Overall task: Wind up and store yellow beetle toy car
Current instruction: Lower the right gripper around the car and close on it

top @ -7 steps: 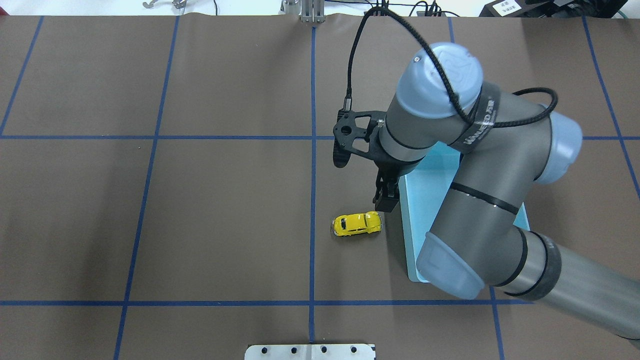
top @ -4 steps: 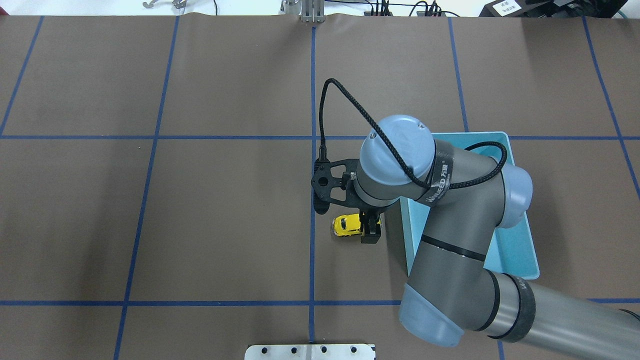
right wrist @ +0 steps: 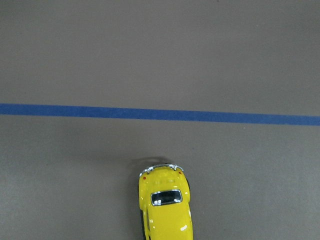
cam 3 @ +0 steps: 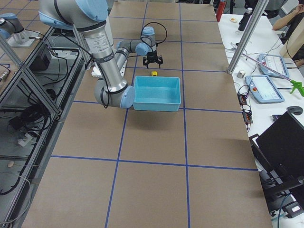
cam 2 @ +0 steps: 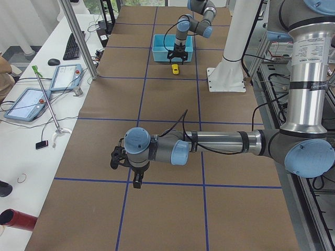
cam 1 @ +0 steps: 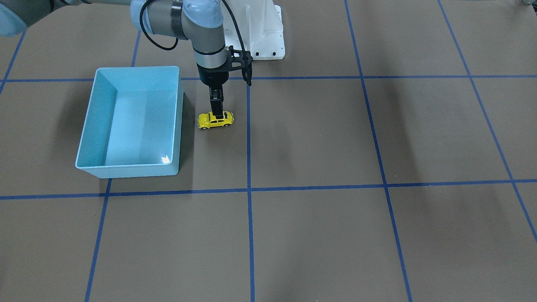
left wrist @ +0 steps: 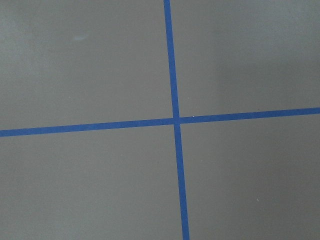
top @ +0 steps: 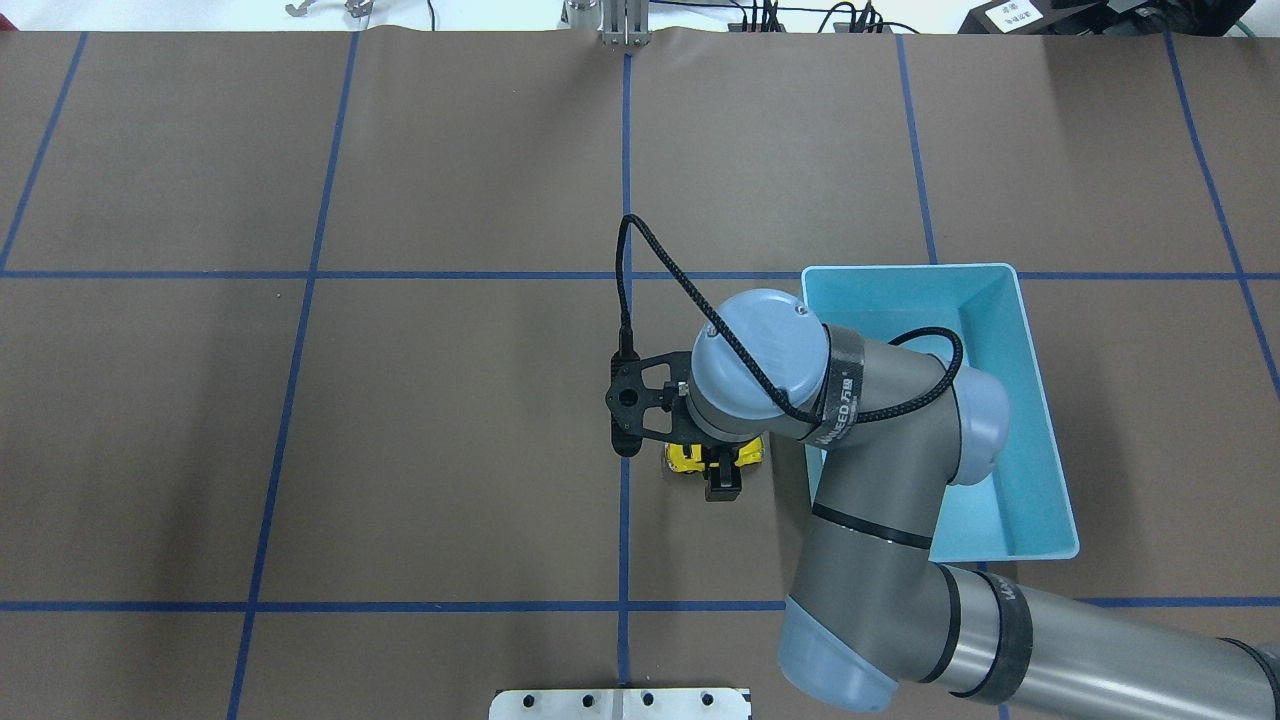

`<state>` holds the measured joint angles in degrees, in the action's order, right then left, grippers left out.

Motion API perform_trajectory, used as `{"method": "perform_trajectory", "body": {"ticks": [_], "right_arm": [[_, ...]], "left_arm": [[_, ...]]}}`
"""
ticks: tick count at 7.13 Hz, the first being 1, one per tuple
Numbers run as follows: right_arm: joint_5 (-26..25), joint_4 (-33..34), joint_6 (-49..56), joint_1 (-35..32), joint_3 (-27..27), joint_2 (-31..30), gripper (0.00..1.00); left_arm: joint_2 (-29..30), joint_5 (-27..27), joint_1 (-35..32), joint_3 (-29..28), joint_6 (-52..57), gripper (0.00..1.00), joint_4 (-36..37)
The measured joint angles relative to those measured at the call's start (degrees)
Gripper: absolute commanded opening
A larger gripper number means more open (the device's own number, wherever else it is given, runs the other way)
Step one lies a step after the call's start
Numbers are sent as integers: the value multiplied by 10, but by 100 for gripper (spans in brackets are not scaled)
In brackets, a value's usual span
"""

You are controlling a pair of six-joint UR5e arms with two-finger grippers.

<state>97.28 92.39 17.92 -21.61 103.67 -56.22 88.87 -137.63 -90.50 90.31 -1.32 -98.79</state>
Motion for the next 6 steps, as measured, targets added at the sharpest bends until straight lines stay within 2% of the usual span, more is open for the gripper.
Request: {"method": "perform_trajectory", "body": {"ticks": [6], "right_arm": [[-6, -40, 2, -2, -8, -24, 100]], "left_arm": [[-1, 1, 0, 0, 0, 100, 0]]}}
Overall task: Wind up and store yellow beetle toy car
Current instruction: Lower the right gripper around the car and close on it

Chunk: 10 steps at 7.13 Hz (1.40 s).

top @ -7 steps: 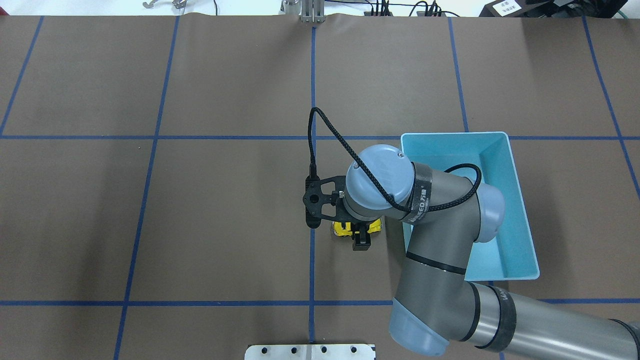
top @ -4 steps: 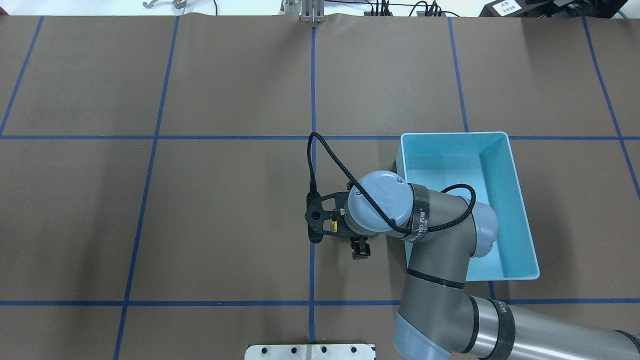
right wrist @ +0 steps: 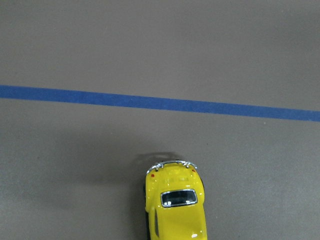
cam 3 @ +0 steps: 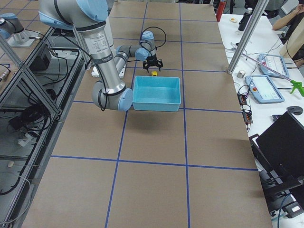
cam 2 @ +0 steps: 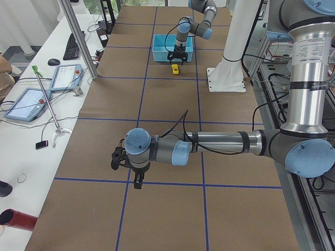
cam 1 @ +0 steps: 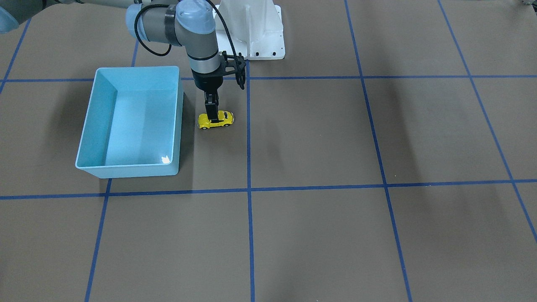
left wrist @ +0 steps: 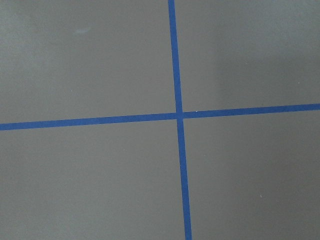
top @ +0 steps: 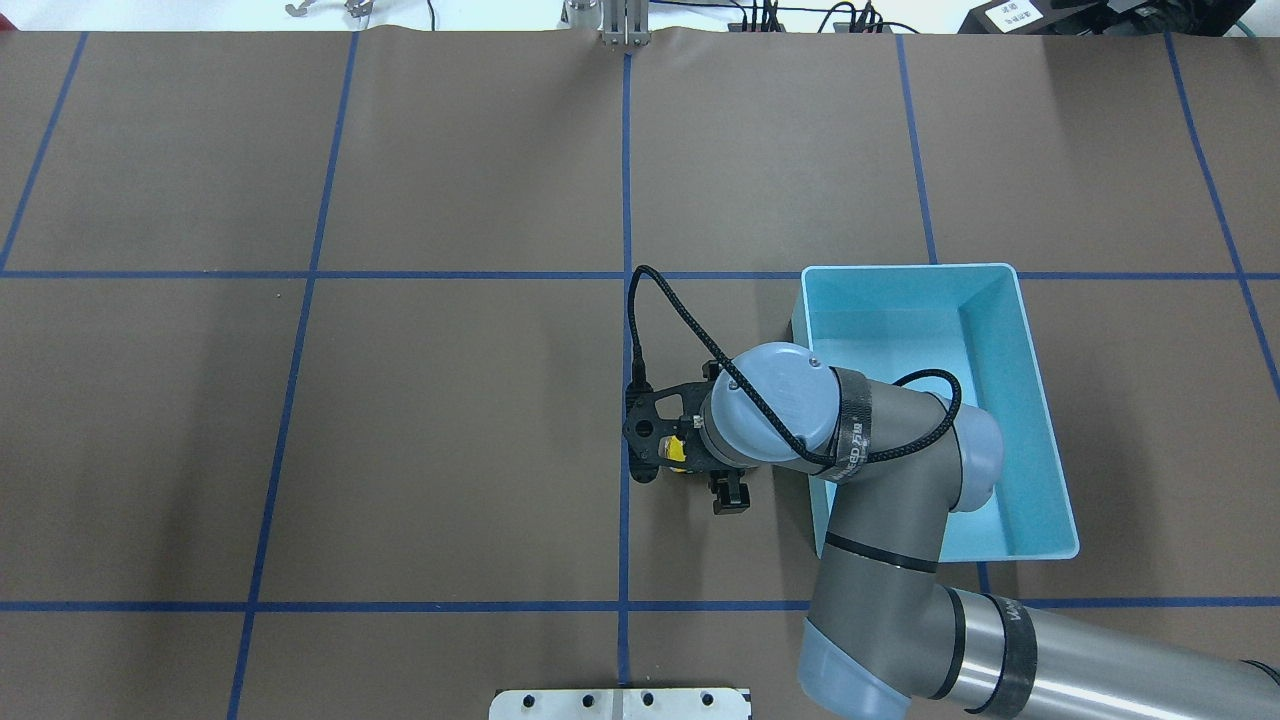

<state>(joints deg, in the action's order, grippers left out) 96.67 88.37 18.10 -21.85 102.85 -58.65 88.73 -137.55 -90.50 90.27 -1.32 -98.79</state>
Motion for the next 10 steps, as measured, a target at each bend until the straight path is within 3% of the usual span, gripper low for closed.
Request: {"method": "perform_trajectory", "body": {"ticks": [8, 9, 10], "right_arm": [[1, -34, -5, 0, -42, 5, 100], [2, -34, -7, 2, -42, 4, 90], [2, -34, -8, 4, -42, 3, 60]], "left_arm": [[0, 0, 0, 0, 0, 100, 0], [0, 0, 0, 0, 0, 100, 0], [0, 0, 0, 0, 0, 100, 0]]}}
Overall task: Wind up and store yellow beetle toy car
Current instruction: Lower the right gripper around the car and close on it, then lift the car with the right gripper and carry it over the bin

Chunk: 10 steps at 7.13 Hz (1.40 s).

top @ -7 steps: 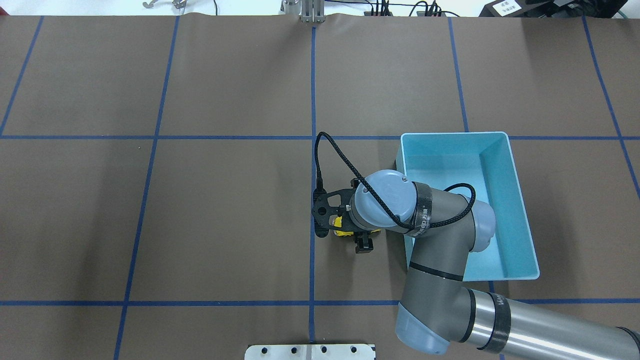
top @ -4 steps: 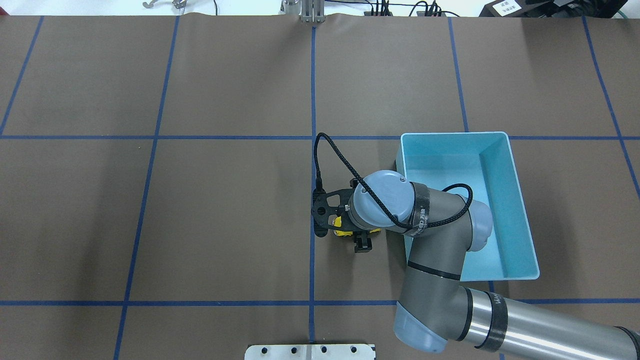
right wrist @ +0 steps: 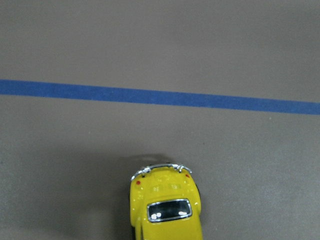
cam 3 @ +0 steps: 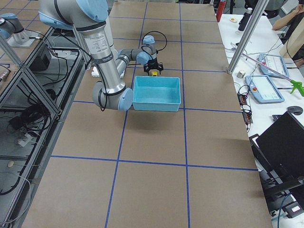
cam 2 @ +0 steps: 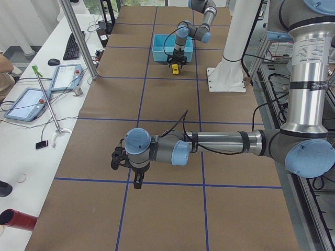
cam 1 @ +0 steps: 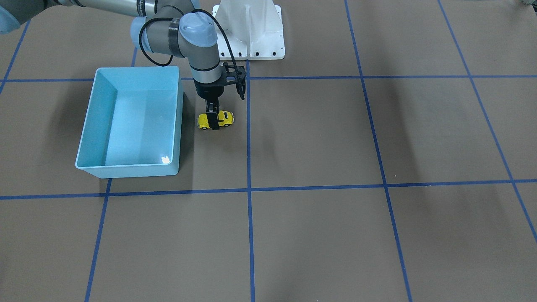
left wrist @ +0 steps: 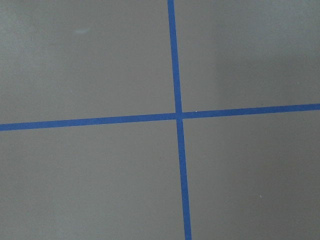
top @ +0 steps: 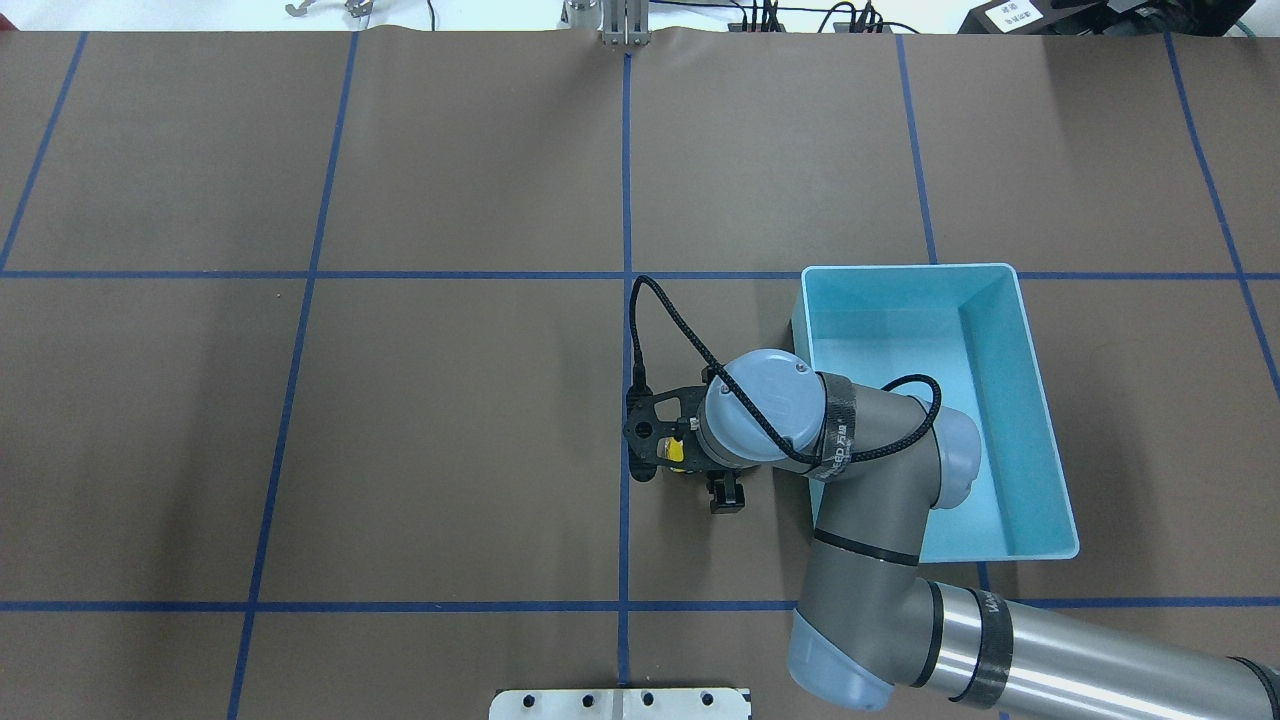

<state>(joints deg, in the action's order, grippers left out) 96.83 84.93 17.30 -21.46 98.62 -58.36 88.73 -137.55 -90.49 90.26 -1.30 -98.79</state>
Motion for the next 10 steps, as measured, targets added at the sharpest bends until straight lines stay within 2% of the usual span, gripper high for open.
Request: {"method": "perform_trajectory", "body": {"ticks": [1, 2, 5, 7, 9, 10], "right_arm": [[0, 0, 0, 1, 0, 0, 26], [0, 0, -1, 2, 0, -1, 0], [1, -2, -1, 5, 2, 0, 0], [5, 0, -4, 2, 11, 21, 0], [38, 23, -6, -15, 21, 61, 0], [69, 66, -2, -43, 42, 73, 0]], "left_arm": [[0, 0, 0, 0, 0, 100, 0], [0, 0, 0, 0, 0, 100, 0], [0, 0, 0, 0, 1, 100, 0], [0, 0, 0, 0, 1, 100, 0], [0, 0, 0, 0, 1, 100, 0], [0, 0, 0, 0, 1, 100, 0]]}}
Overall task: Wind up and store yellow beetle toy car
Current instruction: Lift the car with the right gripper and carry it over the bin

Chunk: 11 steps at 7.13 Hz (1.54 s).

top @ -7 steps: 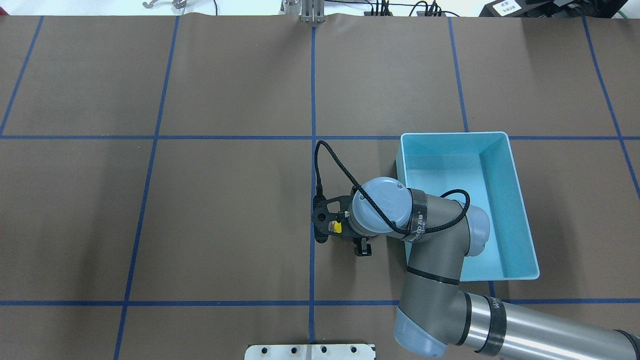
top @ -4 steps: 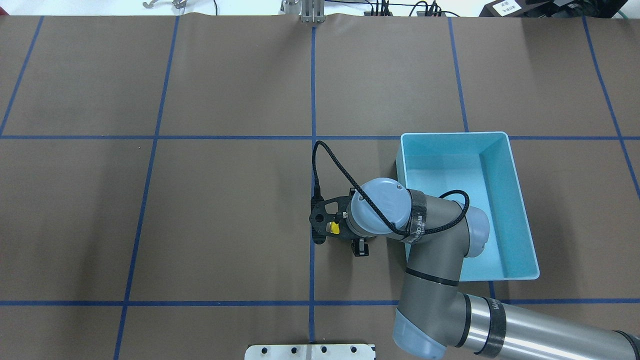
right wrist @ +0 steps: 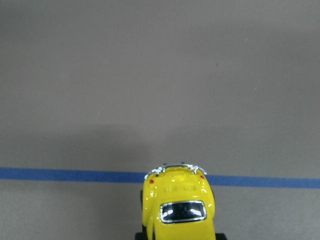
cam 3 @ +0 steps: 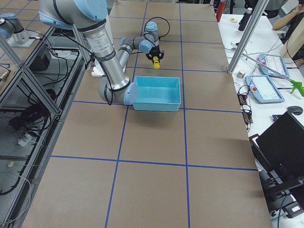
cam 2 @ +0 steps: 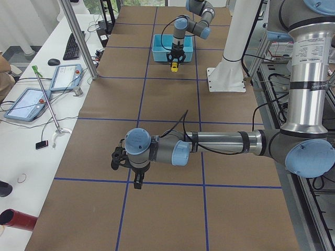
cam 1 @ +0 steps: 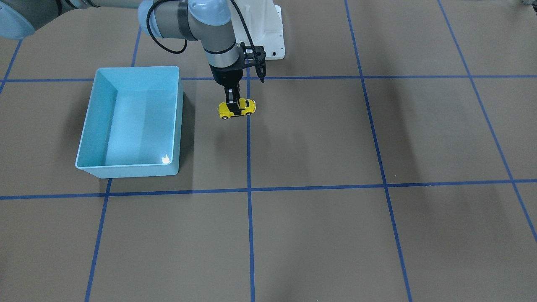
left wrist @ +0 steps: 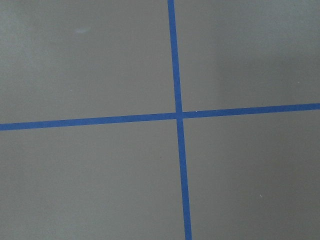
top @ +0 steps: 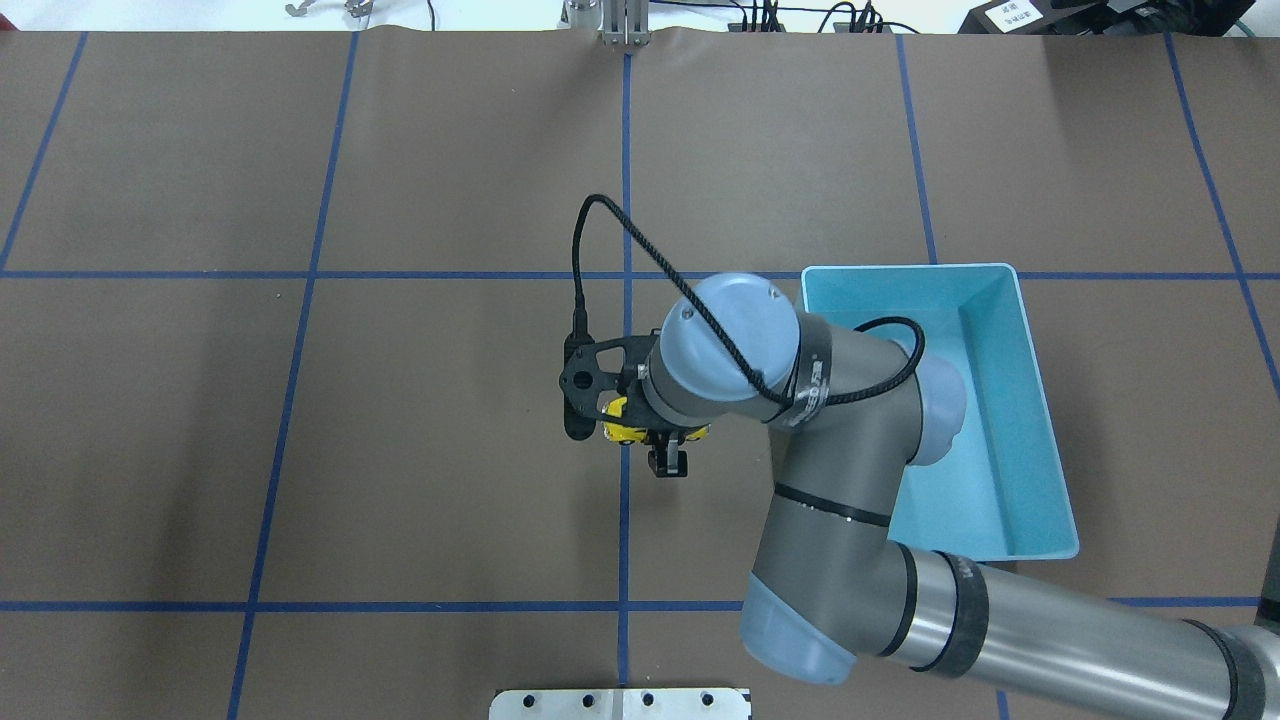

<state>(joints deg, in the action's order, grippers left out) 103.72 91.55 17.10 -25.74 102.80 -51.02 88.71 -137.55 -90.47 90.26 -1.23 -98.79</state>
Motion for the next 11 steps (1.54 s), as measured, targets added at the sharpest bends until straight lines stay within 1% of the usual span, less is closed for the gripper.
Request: {"method": "perform_trajectory", "body": {"ticks": [1, 2, 3, 4, 5, 8, 11], "right_arm": [[26, 58, 13, -31, 33, 4, 0], [42, 107, 39, -58, 73, -4, 0], [54, 135, 64, -81, 109, -24, 0], [64, 147, 76, -95, 140, -53, 0], [71, 147, 81, -102, 162, -86, 0], [74, 104, 83, -111, 206, -186, 0], [70, 74, 83, -114, 214, -245, 0]], "left_arm": [[0, 0, 0, 0, 0, 100, 0], [0, 0, 0, 0, -1, 100, 0], [0, 0, 0, 0, -1, 100, 0], [0, 0, 0, 0, -1, 100, 0], [0, 0, 0, 0, -1, 100, 0], [1, 0, 0, 0, 0, 100, 0], [1, 0, 0, 0, -1, 100, 0]]}}
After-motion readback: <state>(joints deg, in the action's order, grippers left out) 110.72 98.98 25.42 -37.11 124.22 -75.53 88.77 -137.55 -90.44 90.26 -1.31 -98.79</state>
